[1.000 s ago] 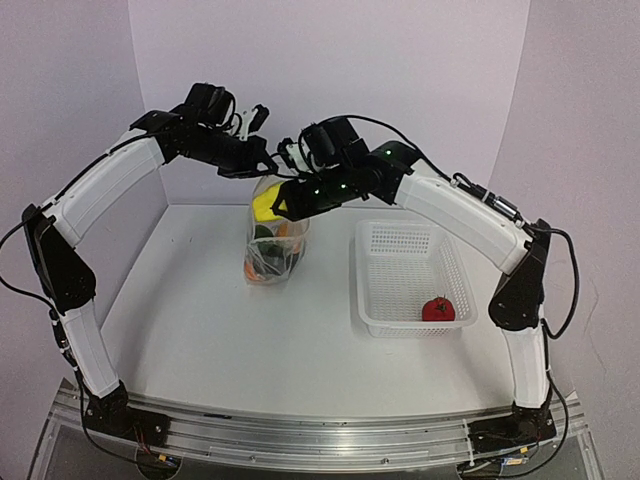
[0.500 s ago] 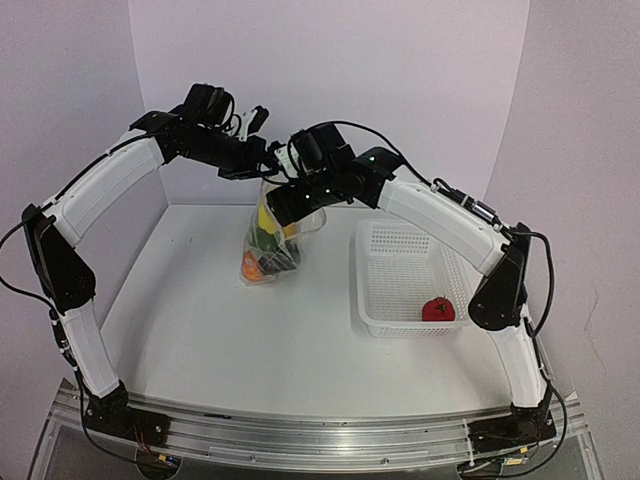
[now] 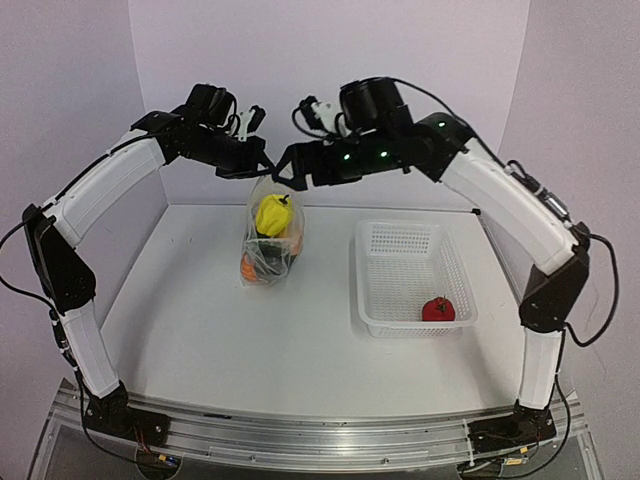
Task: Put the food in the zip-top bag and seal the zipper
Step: Place the fake vegetable in the zipper food storage bag, then pick up the fake vegetable from the bin.
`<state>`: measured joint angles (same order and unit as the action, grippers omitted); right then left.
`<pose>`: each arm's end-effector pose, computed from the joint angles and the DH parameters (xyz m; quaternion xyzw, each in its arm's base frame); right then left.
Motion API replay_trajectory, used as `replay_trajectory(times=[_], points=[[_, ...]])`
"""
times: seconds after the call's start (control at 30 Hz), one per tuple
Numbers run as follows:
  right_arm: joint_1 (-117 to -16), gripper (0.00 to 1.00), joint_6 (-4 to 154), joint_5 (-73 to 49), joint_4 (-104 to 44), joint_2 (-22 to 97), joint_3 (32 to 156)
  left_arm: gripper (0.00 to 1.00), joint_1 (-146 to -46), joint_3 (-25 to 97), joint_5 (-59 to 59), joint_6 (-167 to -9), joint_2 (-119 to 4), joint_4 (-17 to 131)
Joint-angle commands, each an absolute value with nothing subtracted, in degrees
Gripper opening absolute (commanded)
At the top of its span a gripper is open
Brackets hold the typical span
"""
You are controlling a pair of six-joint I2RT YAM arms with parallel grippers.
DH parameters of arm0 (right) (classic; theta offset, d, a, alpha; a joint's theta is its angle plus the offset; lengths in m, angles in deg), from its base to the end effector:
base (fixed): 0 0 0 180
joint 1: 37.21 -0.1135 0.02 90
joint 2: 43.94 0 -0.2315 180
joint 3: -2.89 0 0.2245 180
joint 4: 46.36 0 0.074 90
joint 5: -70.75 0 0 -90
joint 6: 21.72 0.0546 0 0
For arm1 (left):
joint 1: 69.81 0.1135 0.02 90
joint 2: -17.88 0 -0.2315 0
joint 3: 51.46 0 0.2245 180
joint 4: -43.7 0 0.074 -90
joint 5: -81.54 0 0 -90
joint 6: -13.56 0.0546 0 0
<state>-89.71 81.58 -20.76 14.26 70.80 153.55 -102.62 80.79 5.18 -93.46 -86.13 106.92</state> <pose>0.2541 0.3288 0.4017 -0.2757 0.7955 0.2837 0.4590 0.3107 -0.2156 0.3715 0.1753 0.8648 -0.2887 0.3716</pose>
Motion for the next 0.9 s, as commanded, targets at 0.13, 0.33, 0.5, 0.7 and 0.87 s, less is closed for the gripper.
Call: replay_trajectory(times=[0.13, 0.33, 0.5, 0.7, 0.87], points=[[-77.2, 0.84, 107.4, -32.8, 35.8, 53.0, 130.3, 0.0, -102.6, 83.1, 3.2, -94.2, -84.7, 106.1], [-74.4, 0.94, 109.4, -38.8, 51.6, 55.1, 119.7, 0.0, -102.6, 83.0, 4.9, -94.4, -85.1, 105.9], [-73.1, 0.97, 106.9, -37.7, 54.4, 60.3, 113.7, 0.0, -102.6, 82.8, 5.4, -94.3, -85.1, 105.8], [-71.4, 0.97, 103.3, -39.3, 52.8, 64.7, 112.0, 0.0, -102.6, 82.6, 5.7, -94.0, -84.8, 105.7], [-68.4, 0.98, 100.3, -34.4, 45.7, 65.9, 108.2, 0.0, -102.6, 82.5, 6.0, -93.9, -84.8, 105.6]])
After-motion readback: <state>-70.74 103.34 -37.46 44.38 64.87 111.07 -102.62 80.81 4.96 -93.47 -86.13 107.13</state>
